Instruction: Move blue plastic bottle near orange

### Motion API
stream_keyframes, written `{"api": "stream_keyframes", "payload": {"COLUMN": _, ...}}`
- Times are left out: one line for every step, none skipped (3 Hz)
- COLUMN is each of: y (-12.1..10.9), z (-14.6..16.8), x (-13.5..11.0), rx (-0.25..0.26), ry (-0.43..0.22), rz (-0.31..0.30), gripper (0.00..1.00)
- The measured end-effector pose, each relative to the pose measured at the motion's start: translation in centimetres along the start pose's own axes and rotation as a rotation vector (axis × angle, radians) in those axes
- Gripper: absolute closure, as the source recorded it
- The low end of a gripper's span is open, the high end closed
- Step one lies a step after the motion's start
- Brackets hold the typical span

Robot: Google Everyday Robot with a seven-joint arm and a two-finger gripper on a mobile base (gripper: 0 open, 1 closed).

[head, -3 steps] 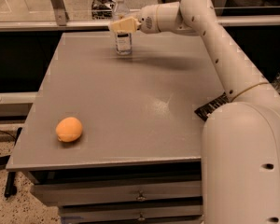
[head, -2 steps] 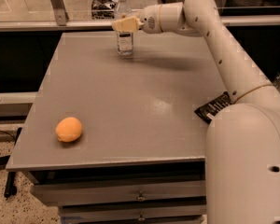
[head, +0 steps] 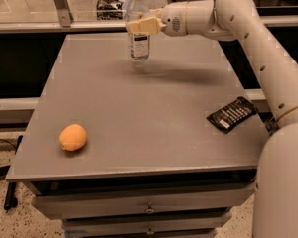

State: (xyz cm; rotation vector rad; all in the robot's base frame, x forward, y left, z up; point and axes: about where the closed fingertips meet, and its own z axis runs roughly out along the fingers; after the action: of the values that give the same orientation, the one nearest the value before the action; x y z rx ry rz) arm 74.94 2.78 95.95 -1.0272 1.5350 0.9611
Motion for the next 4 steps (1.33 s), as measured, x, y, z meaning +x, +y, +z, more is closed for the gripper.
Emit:
{"api": "stream_keyframes", "payload": {"y": 7.0, "z": -1.0, "x": 0.1, "rx": -0.111, "ry": 0.019, "rz": -0.028, "gripper": 1.0}}
{"api": "stream_keyframes", "payload": {"y": 13.5, "z": 0.0, "x": 1.4, "rx": -0.226, "ry": 0.042, "rz": -0.027, "gripper": 1.0}}
{"api": "stream_keyframes", "payload": {"y": 19.1, "z": 1.2, "x": 2.2, "rx": -0.345, "ry": 0.052, "rz": -0.023, "gripper": 1.0}}
{"api": "stream_keyframes", "payload": {"y": 22.5, "z": 1.8, "x": 2.1, "rx": -0.421, "ry": 0.042, "rz": -0.022, "gripper": 1.0}}
